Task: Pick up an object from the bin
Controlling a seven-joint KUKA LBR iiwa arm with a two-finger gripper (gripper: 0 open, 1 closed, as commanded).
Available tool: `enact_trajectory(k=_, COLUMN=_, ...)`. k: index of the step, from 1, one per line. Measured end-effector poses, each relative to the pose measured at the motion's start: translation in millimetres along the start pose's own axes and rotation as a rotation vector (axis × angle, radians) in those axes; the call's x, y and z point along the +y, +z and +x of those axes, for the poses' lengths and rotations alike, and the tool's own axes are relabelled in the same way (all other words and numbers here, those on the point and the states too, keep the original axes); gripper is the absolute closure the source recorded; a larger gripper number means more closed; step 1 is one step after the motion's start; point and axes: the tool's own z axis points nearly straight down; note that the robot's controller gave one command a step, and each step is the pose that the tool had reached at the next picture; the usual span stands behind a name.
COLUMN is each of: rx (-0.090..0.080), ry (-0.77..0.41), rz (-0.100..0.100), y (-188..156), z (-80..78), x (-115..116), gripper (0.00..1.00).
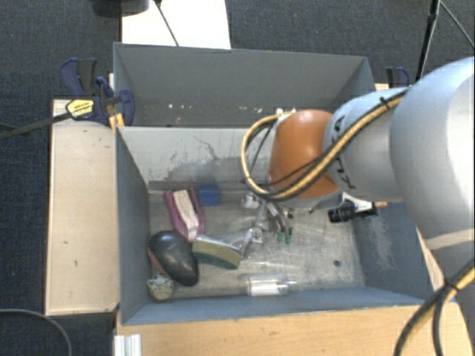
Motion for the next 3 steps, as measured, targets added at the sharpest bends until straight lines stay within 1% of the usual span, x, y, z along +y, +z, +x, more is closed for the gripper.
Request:
enact_trajectory(k=1, rx=-0.013, ry=0.004, rz=-0.001, y=-3, z=-3.9, x=-1, gripper=1.00)
enact_trajectory(k=2, rx=-0.004, ry=-0.021, rz=0.001, y=-118, z=-19.2, x=24, gripper=1.00)
enact_trajectory(k=3, rx=-0.005, ry=-0.135, rz=0.002, y=-240, z=-24.3, x=34, gripper=1.00)
